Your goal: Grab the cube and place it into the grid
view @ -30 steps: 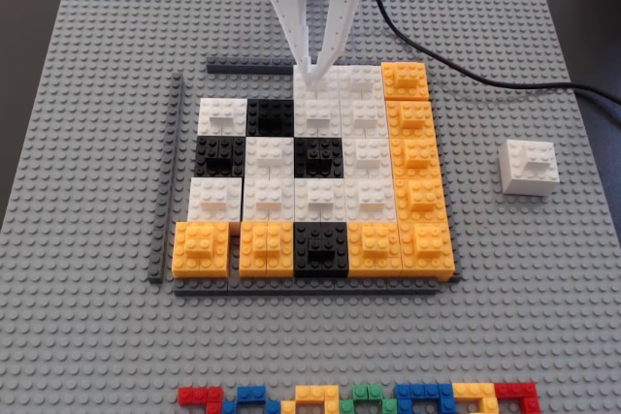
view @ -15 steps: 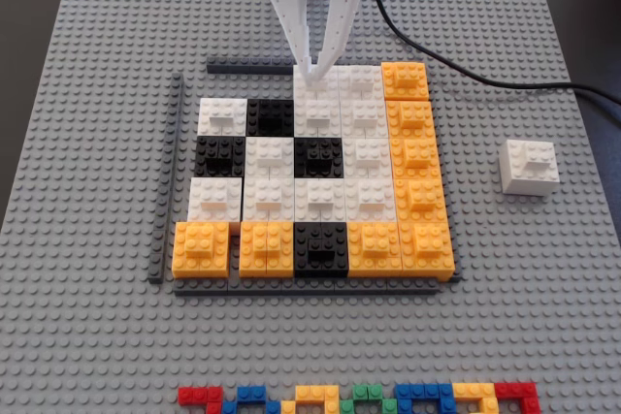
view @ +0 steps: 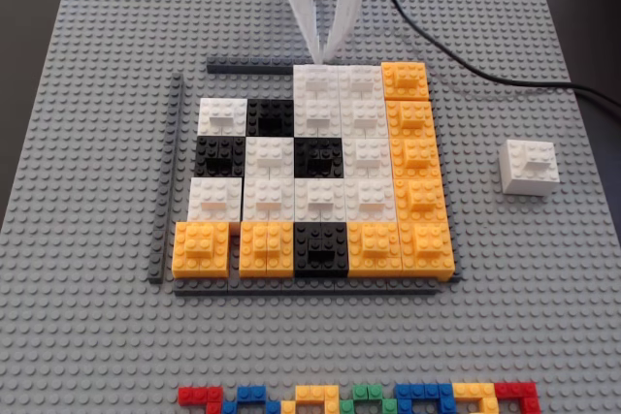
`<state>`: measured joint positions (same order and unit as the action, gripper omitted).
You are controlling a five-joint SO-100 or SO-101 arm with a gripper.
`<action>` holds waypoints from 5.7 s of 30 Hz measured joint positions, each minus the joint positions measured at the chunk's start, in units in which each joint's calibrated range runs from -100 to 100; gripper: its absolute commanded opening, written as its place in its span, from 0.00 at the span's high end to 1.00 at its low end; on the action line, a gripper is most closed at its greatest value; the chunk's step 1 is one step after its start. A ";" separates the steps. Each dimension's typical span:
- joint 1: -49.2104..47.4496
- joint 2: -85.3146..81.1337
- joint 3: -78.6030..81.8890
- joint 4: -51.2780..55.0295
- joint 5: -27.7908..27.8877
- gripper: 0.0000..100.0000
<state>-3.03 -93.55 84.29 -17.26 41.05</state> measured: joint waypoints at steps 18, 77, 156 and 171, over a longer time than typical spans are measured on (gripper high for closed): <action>-10.57 25.11 -24.71 1.47 -2.30 1.00; -24.86 104.58 -80.14 3.42 -13.04 0.77; -22.60 91.60 -80.23 7.62 -9.43 0.95; -10.50 65.73 -66.55 11.14 -1.90 0.96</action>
<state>-13.53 -27.82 17.74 -6.13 39.15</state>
